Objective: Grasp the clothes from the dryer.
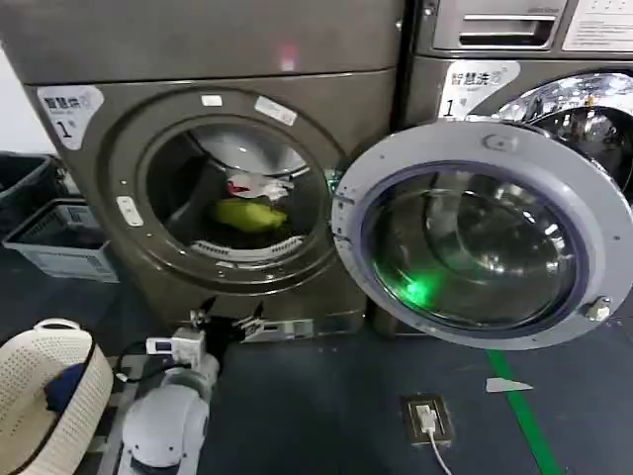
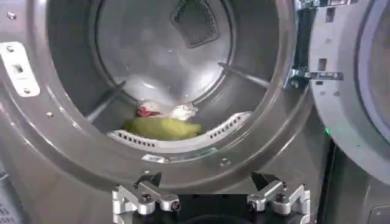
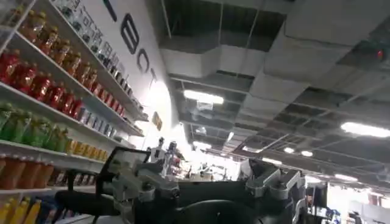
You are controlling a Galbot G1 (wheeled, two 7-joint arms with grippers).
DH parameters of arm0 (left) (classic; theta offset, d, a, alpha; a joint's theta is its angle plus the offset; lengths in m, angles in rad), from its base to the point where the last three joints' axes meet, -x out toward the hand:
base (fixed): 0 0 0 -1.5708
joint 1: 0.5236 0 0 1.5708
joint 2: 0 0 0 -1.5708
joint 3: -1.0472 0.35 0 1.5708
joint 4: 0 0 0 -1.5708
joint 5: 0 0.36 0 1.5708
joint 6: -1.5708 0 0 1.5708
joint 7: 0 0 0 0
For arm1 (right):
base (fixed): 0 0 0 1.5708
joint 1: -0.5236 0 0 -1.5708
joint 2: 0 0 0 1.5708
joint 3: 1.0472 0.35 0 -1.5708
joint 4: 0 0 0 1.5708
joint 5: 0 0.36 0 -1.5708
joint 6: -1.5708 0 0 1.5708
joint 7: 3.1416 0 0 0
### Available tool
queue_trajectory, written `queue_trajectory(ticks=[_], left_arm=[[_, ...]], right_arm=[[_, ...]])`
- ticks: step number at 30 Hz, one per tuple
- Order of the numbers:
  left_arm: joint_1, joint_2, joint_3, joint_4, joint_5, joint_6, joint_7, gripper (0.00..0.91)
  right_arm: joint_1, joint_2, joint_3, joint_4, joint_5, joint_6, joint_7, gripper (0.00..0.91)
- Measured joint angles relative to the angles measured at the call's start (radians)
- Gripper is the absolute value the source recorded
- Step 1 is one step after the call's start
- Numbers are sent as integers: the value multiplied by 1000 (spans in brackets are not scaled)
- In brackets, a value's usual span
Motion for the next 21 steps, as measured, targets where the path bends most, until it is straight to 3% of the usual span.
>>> queue_trajectory(ticks=[21], left_arm=[[4,7,-4,-1,18,0,7,907]], right_arm=[[9,23,-5,17,78,52,-7,907]])
